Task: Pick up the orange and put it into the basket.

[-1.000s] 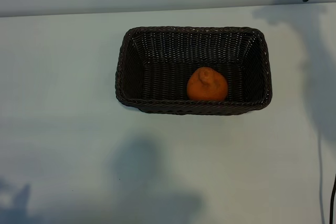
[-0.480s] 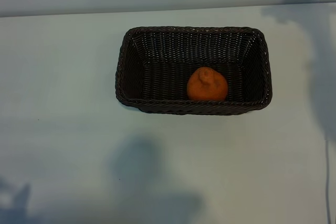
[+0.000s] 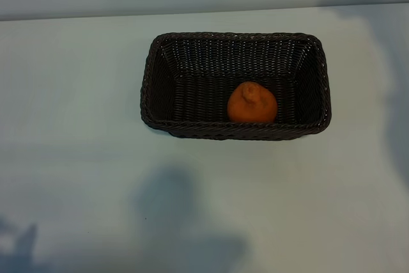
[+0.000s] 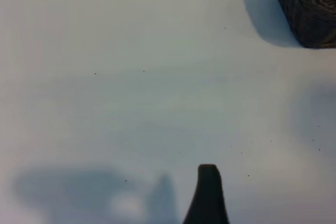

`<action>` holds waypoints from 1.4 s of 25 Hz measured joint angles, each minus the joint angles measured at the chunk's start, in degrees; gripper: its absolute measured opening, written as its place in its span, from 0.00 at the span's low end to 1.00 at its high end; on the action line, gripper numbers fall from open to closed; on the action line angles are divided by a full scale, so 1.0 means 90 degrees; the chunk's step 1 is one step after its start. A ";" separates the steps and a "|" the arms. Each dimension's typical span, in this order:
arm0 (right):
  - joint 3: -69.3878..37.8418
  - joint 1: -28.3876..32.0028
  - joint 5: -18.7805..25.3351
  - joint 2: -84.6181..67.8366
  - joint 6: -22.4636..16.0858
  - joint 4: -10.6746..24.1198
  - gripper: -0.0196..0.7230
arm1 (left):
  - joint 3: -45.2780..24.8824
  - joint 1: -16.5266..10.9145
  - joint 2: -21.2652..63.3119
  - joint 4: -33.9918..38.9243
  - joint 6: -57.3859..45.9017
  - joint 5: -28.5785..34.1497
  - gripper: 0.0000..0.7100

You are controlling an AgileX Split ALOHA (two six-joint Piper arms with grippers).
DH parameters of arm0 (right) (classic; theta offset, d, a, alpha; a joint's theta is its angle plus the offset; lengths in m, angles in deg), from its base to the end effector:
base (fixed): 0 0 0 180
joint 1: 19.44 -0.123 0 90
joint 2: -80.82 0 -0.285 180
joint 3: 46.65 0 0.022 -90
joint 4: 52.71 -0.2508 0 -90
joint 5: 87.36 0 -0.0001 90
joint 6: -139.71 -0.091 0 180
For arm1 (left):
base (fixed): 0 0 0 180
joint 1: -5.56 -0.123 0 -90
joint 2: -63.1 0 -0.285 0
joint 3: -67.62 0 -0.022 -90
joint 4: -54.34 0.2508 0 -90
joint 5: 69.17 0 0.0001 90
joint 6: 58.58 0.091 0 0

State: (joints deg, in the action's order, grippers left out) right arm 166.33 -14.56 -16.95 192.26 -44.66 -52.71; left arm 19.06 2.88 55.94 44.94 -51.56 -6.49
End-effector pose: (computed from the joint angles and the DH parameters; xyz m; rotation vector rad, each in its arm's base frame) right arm 0.3910 -0.0334 0.3821 0.2095 2.5898 -0.0032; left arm -0.0079 -0.0136 0.2755 0.0898 2.0546 -0.0921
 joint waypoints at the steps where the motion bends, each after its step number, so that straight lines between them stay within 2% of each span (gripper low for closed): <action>1: 0.0000 0.0000 0.0000 -0.0087 0.0000 0.0000 0.81 | 0.0000 0.0000 0.0000 0.0000 0.0000 0.0000 0.83; 12: -0.0073 0.0000 0.0004 -0.0731 0.0002 -0.0060 0.78 | 0.0000 0.0000 0.0000 0.0000 0.0000 0.0000 0.83; 31: -0.2493 0.0007 -0.0027 -0.2533 0.0107 0.0110 0.78 | 0.0000 0.0000 0.0000 0.0000 0.0000 0.0000 0.83; 35: -0.2995 0.0007 -0.0216 -0.3243 0.0107 0.0125 0.78 | 0.0000 0.0000 0.0000 0.0000 0.0000 0.0000 0.83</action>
State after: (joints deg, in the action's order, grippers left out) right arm 139.38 -14.50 -18.89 163.07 -43.70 -51.59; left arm 19.06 2.88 55.94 44.94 -51.56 -6.49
